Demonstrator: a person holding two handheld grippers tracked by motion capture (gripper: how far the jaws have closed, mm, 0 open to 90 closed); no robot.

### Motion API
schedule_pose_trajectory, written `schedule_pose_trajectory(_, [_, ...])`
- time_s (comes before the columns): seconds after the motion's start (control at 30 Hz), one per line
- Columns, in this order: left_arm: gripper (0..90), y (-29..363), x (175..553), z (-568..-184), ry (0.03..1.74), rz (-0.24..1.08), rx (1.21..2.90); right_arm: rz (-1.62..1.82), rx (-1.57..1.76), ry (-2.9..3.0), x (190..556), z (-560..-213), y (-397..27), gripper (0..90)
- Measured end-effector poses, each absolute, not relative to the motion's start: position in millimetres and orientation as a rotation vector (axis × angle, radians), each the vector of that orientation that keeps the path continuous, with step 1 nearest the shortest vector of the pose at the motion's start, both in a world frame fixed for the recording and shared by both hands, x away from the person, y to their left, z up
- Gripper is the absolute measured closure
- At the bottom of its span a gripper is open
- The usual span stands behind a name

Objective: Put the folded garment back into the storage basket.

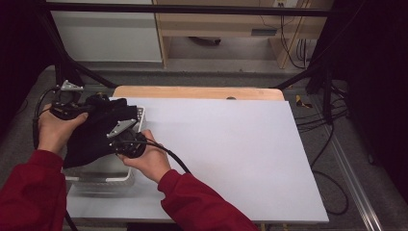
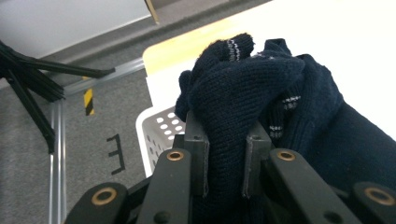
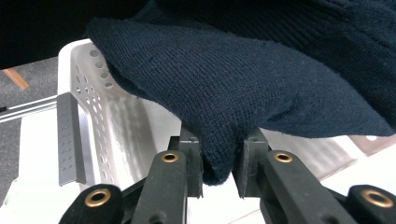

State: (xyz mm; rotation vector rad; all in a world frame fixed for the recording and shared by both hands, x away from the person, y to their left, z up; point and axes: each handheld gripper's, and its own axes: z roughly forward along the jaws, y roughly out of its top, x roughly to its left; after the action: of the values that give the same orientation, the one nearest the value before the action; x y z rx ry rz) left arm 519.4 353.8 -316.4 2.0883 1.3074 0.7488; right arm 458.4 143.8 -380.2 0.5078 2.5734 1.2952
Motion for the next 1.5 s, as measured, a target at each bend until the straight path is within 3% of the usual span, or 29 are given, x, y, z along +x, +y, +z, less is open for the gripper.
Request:
schedule_pose_trajectory(0.43, [76.7, 347, 527, -331, 1.295, 0.744, 2.091, 1.272, 0.539, 2.585, 462, -385, 145, 74.7])
schedule_pose_trajectory(0.5, [69.6, 348, 530, -333, 1.292, 0.817, 2.077, 1.303, 0.56, 2.561, 462, -384, 145, 58.0])
schedule_pose_trajectory(0.53, [62.0, 348, 530, -333, 1.292, 0.817, 2.077, 1.319, 0.562, 2.545, 462, -383, 145, 44.3])
schedule_pose_trajectory(0.57, [62.0, 350, 530, -333, 1.298, 0.829, 2.056, 1.319, 0.562, 2.545, 462, -383, 145, 44.3])
schedule_pose_trajectory(0.6, [55.5, 351, 529, -332, 1.299, 0.84, 2.033, 1.318, 0.566, 2.521, 460, -381, 145, 33.8])
schedule_pose_trajectory(0.67, [52.3, 354, 524, -328, 1.287, 0.848, 1.989, 1.315, 0.553, 2.478, 457, -375, 141, 25.5])
schedule_pose_trajectory(0.7, [46.0, 354, 519, -322, 1.299, 0.852, 1.958, 1.326, 0.552, 2.453, 455, -368, 135, 21.7])
schedule_pose_trajectory(1.2, [15.0, 324, 471, -289, 1.244, 0.814, 1.896, 1.226, 0.693, 2.316, 458, -349, 72, 10.7])
schedule_pose_trajectory(1.5, [6.6, 296, 448, -296, 1.166, 0.737, 1.914, 1.249, 0.796, 2.301, 467, -345, 37, 4.7])
